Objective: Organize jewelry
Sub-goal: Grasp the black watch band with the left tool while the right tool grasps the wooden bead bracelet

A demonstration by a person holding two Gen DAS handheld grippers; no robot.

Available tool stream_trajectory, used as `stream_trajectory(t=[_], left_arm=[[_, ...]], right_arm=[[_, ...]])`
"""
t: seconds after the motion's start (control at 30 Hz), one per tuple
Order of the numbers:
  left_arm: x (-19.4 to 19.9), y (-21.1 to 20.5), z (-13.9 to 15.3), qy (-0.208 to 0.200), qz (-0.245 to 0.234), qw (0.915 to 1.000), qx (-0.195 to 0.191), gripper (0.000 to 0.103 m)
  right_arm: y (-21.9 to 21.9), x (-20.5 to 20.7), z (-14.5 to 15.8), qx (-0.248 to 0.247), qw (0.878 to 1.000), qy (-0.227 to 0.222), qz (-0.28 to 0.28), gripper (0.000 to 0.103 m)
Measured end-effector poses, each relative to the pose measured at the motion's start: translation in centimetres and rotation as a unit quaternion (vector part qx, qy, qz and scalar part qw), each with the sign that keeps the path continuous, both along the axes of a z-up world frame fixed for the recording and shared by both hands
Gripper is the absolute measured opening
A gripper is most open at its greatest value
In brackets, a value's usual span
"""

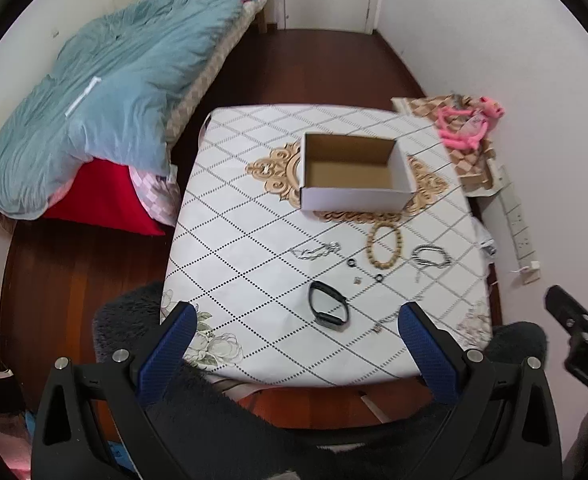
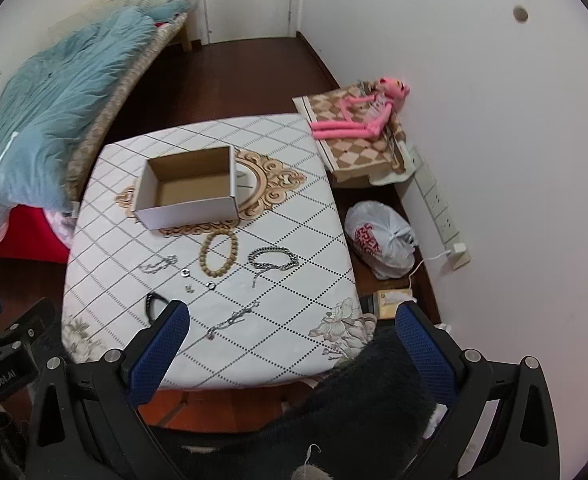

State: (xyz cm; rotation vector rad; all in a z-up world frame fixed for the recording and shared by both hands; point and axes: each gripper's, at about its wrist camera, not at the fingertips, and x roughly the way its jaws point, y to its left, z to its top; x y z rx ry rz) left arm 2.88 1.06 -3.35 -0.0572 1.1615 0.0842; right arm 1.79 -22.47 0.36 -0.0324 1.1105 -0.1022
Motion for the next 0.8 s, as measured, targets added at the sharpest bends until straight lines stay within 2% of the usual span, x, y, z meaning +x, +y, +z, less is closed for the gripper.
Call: stream_trajectory(t=[0.1,0.23,0.4,0.57,0.73,0.8], left_arm=[[1.8,0.3,-3.5,0.023,0.001,0.9995,0.022,0.103],[3.5,0.2,-9.2,0.085,-0.004,0.9957,0.037,0.103],[4.4,-0.2,-14.5,0.145,0.005,0.9894,0.006,0.102],[5.0,-0.9,-18.7,0.195,0.032,0.9783,-0.060,0.102],[5.5,-1.9,-20.2,0.198,0.043,0.9735,-0.105,0.102],[5.8,-2.5,-20.6,0.192,0.039,0.9754,-0.100,0.095]], right_arm=[[-0.6,1.6,-3.2,0.009,1.000,0.022,-0.013,0.103],[-1.3,3.4,-8.6,0.012,0.997,0.065,-0.029,0.103],[-1.7,4.4,-14.7,0.008,0.993,0.115,-0.040,0.103],[-2.1,4.8,-18.5,0.003,0.989,0.139,-0.054,0.103],[-2.7,5.3,-20.4,0.003,0.987,0.146,-0.067,0.103],[-3.0,5.6,-21.1,0.002,0.986,0.149,-0.070,0.103]])
